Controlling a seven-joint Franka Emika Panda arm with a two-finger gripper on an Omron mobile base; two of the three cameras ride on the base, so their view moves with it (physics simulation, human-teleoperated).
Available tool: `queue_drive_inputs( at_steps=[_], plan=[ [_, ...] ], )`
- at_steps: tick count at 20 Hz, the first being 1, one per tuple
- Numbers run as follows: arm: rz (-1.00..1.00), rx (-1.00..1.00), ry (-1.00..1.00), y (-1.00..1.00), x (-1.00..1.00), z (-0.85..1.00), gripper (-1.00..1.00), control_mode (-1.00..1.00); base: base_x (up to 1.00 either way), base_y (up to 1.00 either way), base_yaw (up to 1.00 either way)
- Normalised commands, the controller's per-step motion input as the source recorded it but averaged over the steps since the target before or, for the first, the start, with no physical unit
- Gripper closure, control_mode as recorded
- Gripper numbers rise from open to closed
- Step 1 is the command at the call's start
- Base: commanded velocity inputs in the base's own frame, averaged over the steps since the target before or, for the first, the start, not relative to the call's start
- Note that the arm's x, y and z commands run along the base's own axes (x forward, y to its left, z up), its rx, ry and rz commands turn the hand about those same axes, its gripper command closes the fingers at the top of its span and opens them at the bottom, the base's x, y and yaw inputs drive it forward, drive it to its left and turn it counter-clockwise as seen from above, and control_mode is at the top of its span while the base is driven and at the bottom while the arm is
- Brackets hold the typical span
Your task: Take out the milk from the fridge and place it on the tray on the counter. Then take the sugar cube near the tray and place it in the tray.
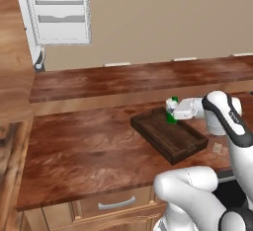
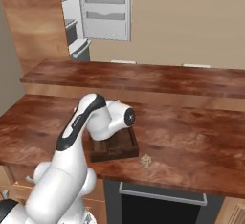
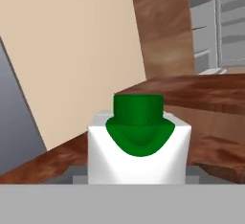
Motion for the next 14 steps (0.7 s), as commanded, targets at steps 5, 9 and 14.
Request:
queue_drive_inputs(
  at_steps=[5,9,14],
  plan=[
    [0.06,-0.01,-0.02,0.00,0.25,-0.16,1.00,-1.00,0.00,0.00,0.00],
    [0.08,-0.07,0.00,0.00,0.23,-0.25,1.00,-1.00,0.00,0.00,0.00],
    [0.05,-0.05,0.04,0.00,0.32,-0.24,1.00,-1.00,0.00,0.00,0.00]
  ],
)
